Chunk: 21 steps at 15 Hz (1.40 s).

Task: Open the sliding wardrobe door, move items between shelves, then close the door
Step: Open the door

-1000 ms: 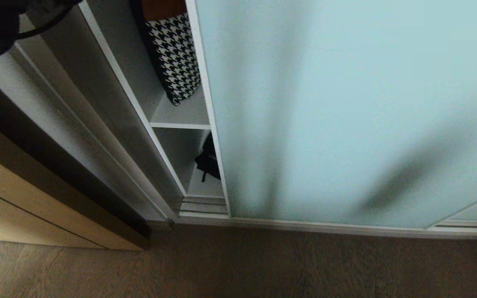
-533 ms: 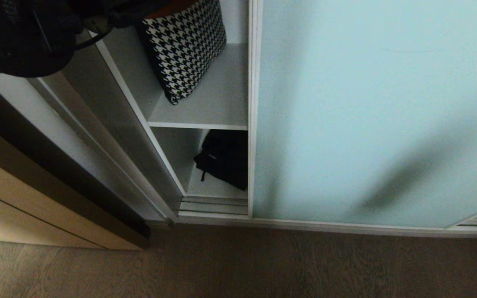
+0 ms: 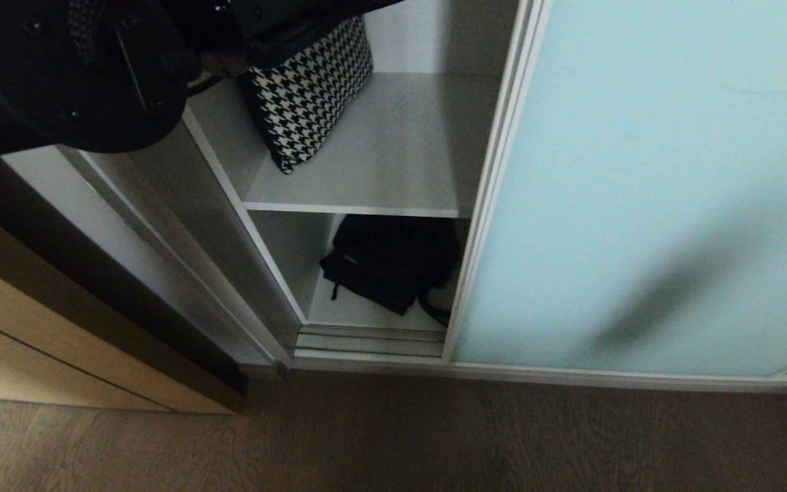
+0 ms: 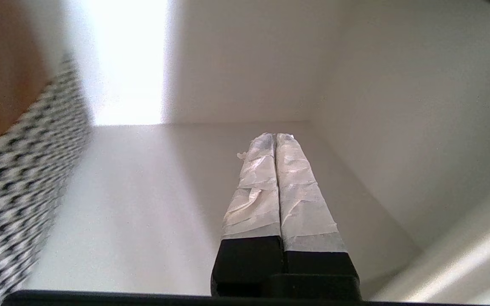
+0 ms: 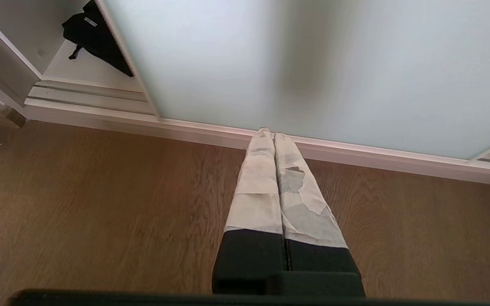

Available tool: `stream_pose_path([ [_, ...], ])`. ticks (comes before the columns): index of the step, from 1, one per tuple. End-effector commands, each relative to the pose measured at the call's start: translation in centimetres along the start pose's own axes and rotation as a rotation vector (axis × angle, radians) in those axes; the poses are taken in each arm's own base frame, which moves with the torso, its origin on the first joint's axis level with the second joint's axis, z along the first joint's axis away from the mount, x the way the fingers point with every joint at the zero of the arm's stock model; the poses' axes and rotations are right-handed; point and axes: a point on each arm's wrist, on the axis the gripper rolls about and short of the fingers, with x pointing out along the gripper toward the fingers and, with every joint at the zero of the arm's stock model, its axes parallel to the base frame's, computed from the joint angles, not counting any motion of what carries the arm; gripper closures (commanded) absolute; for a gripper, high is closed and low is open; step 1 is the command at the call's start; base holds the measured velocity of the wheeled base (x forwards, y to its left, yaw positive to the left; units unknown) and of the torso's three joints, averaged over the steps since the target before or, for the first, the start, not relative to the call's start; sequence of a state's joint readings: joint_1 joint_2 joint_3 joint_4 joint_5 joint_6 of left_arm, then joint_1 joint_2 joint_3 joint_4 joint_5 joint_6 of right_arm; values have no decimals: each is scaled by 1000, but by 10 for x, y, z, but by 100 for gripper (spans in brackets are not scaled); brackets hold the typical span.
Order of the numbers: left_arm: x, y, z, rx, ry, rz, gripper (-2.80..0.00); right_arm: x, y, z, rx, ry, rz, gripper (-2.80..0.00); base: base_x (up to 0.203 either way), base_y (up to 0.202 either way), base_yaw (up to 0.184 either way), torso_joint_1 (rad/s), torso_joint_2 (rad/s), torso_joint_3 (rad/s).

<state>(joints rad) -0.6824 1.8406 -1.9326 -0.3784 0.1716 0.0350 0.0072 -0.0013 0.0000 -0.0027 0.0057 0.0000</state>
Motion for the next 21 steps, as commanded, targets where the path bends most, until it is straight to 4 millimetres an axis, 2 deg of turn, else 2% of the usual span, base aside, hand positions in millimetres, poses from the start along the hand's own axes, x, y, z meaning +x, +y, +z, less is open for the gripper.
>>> stream_pose_path([
  [1,-14,13,21,12,13,48,0,0,0,0,0,-1,1,0,0,0,0,0,0,0],
  [3,-42,35,45,47,97,116,0,0,0,0,0,-1,1,0,0,0,0,0,0,0],
  [5,-86,57,69,88,185,187,0,0,0,0,0,-1,1,0,0,0,0,0,0,0],
  [8,-150,82,68,141,307,295,0,0,0,0,0,-1,1,0,0,0,0,0,0,0],
  [11,-219,79,70,120,333,261,0,0,0,0,0,-1,1,0,0,0,0,0,0,0],
  [15,-290,70,67,71,359,236,0,0,0,0,0,-1,1,0,0,0,0,0,0,0],
  [17,-327,58,63,62,392,222,0,0,0,0,0,-1,1,0,0,0,0,0,0,0],
  [19,-362,45,48,57,421,229,0,0,0,0,0,-1,1,0,0,0,0,0,0,0],
  [21,-394,36,24,69,438,248,0,0,0,0,0,-1,1,0,0,0,0,0,0,0],
])
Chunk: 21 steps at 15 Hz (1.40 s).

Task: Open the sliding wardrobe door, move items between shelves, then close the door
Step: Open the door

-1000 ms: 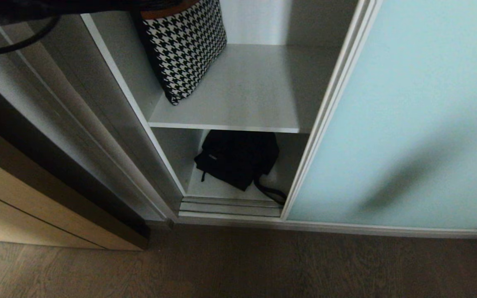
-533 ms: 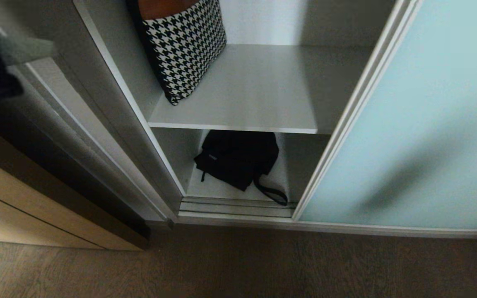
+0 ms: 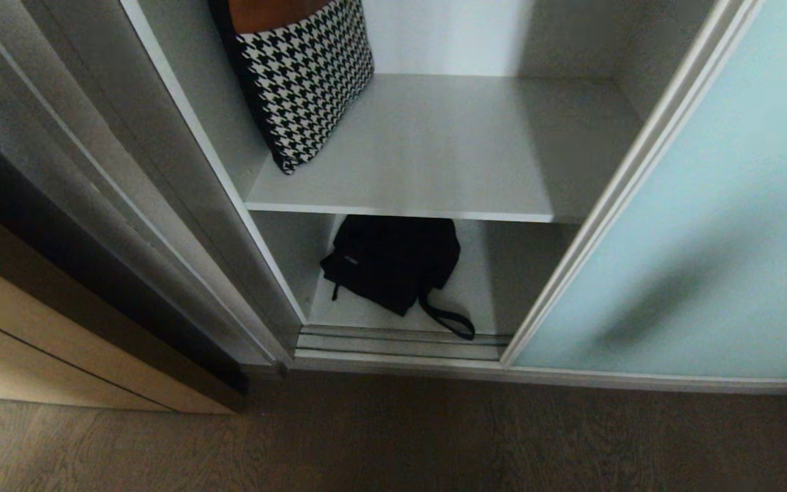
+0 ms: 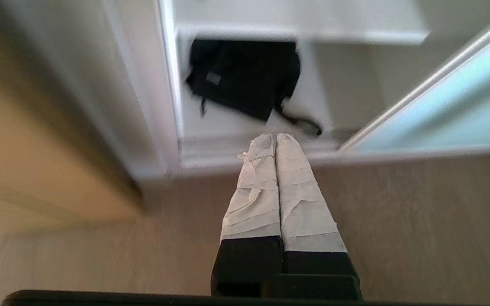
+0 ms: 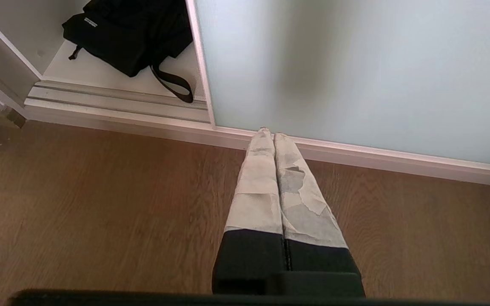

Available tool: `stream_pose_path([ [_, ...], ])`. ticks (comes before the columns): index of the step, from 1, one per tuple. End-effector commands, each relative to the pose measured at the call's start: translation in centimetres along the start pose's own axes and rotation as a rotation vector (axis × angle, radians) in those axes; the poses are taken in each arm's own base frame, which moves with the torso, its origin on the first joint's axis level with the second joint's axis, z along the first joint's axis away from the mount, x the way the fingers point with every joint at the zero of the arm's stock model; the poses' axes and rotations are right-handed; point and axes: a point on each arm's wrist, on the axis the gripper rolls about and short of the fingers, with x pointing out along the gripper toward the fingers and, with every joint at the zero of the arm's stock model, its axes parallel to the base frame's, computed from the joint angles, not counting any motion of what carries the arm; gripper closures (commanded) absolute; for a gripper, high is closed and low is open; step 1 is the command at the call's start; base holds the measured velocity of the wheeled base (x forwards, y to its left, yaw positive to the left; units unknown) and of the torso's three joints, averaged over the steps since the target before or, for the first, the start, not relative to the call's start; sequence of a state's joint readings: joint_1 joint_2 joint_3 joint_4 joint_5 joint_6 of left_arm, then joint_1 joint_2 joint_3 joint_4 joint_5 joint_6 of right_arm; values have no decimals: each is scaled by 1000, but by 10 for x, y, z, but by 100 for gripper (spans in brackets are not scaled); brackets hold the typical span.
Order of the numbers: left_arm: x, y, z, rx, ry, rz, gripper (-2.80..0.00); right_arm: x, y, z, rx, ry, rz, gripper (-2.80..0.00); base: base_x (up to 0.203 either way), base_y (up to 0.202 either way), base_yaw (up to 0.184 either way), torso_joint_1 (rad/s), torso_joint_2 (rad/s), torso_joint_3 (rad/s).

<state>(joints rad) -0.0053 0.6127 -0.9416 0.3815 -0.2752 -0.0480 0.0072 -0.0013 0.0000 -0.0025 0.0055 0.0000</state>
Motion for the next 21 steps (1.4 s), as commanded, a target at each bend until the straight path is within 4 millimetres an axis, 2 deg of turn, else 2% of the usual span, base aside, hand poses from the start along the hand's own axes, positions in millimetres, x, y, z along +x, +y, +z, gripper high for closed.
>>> stream_pose_path([
  [1,-36,-8,-49,36,-48,56,0,0,0,0,0,-1,1,0,0,0,0,0,0,0],
  [3,-47,-8,-84,64,-53,130,0,0,0,0,0,-1,1,0,0,0,0,0,0,0],
  [6,-45,-4,-135,99,-11,178,0,0,0,0,0,-1,1,0,0,0,0,0,0,0],
  [9,-32,2,-178,119,-14,186,0,0,0,0,0,-1,1,0,0,0,0,0,0,0],
  [12,-14,10,-207,130,-62,211,0,0,0,0,0,-1,1,0,0,0,0,0,0,0],
  [16,-15,6,-207,23,-45,49,0,0,0,0,0,-1,1,0,0,0,0,0,0,0],
  [19,-14,6,-206,58,-75,65,0,0,0,0,0,-1,1,0,0,0,0,0,0,0],
  [21,-11,9,-207,86,-159,152,0,0,0,0,0,-1,1,0,0,0,0,0,0,0],
])
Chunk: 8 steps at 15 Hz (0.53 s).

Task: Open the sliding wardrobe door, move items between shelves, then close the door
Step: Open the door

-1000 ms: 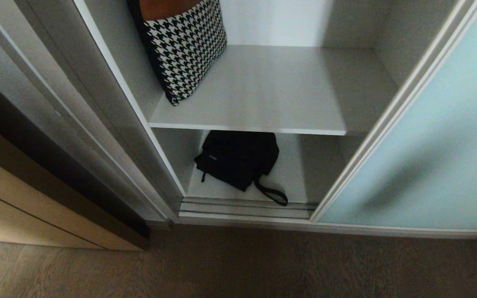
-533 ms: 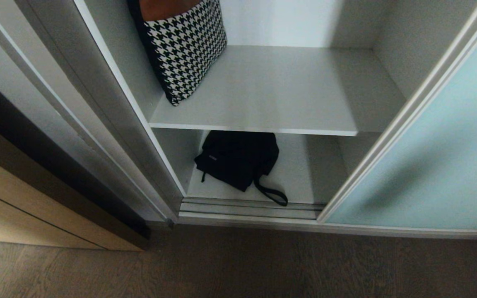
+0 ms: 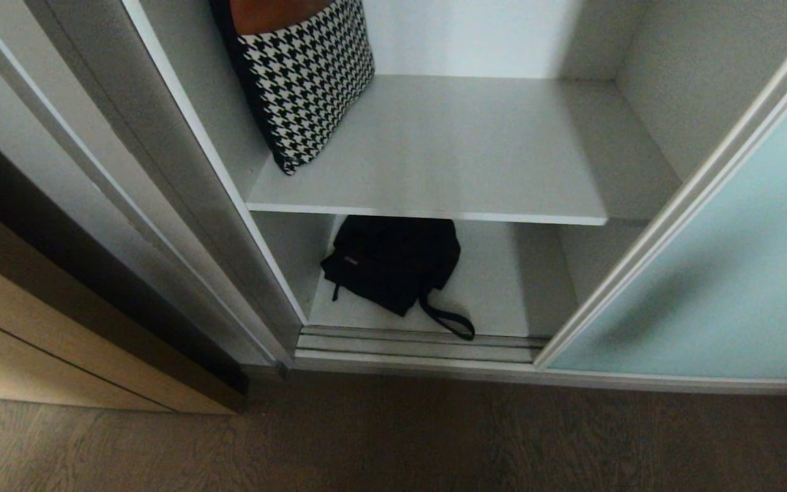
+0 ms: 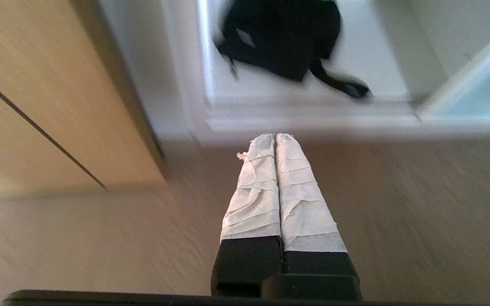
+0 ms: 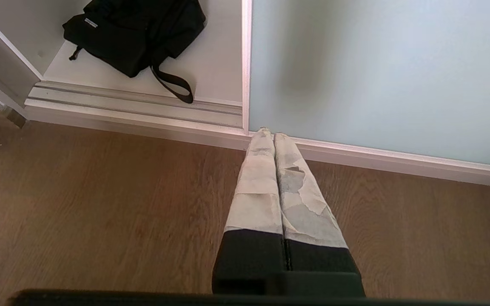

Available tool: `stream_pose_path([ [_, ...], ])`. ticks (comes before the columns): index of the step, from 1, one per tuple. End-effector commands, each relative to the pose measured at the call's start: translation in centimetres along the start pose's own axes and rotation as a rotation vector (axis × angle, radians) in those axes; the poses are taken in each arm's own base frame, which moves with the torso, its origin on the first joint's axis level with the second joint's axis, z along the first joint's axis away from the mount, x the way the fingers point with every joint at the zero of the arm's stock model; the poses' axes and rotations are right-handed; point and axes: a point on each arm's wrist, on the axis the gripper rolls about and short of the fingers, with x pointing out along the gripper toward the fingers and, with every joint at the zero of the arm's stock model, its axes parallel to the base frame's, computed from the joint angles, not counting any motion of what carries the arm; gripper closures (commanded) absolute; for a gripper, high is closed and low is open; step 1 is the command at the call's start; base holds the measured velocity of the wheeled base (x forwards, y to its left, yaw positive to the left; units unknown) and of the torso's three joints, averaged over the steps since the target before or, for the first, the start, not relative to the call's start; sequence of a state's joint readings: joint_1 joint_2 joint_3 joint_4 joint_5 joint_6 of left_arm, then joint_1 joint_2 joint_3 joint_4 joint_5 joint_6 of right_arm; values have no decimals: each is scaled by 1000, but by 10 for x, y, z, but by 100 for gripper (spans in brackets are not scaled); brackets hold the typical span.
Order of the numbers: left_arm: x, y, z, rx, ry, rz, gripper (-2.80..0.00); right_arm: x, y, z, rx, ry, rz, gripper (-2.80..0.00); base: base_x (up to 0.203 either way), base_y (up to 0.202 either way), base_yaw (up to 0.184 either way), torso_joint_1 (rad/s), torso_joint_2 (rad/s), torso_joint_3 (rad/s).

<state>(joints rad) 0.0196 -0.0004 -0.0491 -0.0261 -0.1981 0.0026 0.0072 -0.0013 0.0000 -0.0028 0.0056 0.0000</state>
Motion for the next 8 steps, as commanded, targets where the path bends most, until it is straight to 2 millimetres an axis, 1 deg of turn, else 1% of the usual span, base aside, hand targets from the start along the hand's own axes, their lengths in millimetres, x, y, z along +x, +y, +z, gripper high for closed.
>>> stream_pose_path([
  [1,3,3,-6,4,-22,118,0,0,0,0,0,-1,1,0,0,0,0,0,0,0],
  [3,3,4,-10,-72,14,131,0,0,0,0,0,-1,1,0,0,0,0,0,0,0],
  [8,3,4,-11,-147,17,141,0,0,0,0,0,-1,1,0,0,0,0,0,0,0],
])
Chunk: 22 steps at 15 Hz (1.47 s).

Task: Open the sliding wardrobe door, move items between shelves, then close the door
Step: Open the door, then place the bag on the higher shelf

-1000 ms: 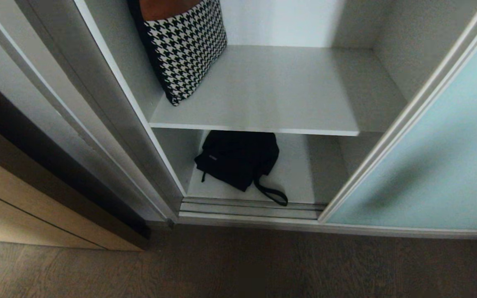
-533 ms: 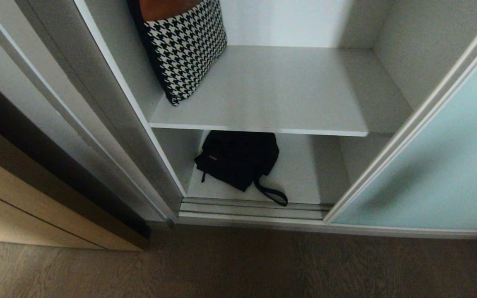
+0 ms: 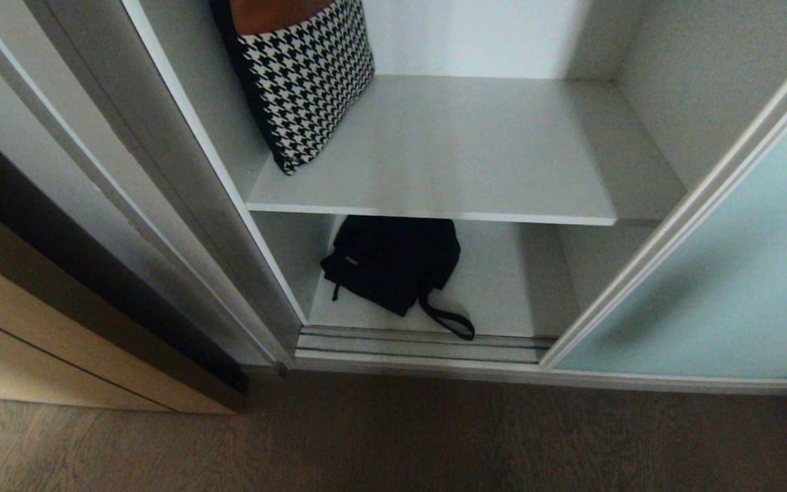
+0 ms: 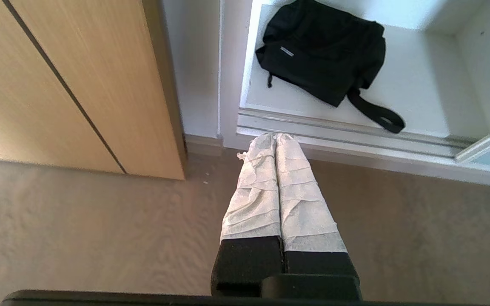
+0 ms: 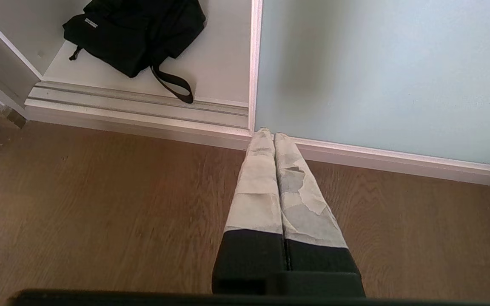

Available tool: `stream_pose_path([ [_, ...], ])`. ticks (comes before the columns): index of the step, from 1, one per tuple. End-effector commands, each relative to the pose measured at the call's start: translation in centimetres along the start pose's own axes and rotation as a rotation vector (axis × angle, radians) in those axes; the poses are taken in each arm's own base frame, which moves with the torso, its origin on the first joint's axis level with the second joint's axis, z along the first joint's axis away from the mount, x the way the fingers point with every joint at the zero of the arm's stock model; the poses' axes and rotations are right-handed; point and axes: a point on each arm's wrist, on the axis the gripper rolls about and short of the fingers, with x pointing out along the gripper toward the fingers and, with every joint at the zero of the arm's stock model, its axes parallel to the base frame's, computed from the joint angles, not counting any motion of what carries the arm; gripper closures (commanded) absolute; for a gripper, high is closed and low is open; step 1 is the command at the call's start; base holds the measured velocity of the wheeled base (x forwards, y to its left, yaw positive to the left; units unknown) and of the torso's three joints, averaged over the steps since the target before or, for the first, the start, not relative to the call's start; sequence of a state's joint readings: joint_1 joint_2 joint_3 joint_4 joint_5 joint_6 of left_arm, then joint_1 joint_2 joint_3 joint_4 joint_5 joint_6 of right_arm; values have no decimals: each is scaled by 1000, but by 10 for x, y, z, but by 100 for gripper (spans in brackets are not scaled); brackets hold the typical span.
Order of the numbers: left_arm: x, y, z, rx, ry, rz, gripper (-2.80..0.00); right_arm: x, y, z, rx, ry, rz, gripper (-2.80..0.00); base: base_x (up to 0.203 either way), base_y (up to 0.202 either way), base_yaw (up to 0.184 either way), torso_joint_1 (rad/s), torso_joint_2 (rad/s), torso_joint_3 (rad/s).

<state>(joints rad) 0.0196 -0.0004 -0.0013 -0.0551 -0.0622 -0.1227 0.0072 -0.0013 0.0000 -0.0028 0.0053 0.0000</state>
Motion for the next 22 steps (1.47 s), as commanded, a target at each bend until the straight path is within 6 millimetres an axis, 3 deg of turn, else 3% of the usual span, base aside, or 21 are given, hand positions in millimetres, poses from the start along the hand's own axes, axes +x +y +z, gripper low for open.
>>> stream_pose_path([
  [1,0,0,0,-24,6,18,0,0,0,0,0,-1,1,0,0,0,0,0,0,0],
  [6,0,0,1,168,6,9,0,0,0,0,0,-1,1,0,0,0,0,0,0,0],
  [10,0,2,-6,195,73,58,0,0,0,0,0,-1,1,0,0,0,0,0,0,0],
  [22,0,2,-6,225,58,49,0,0,0,0,0,-1,1,0,0,0,0,0,0,0],
])
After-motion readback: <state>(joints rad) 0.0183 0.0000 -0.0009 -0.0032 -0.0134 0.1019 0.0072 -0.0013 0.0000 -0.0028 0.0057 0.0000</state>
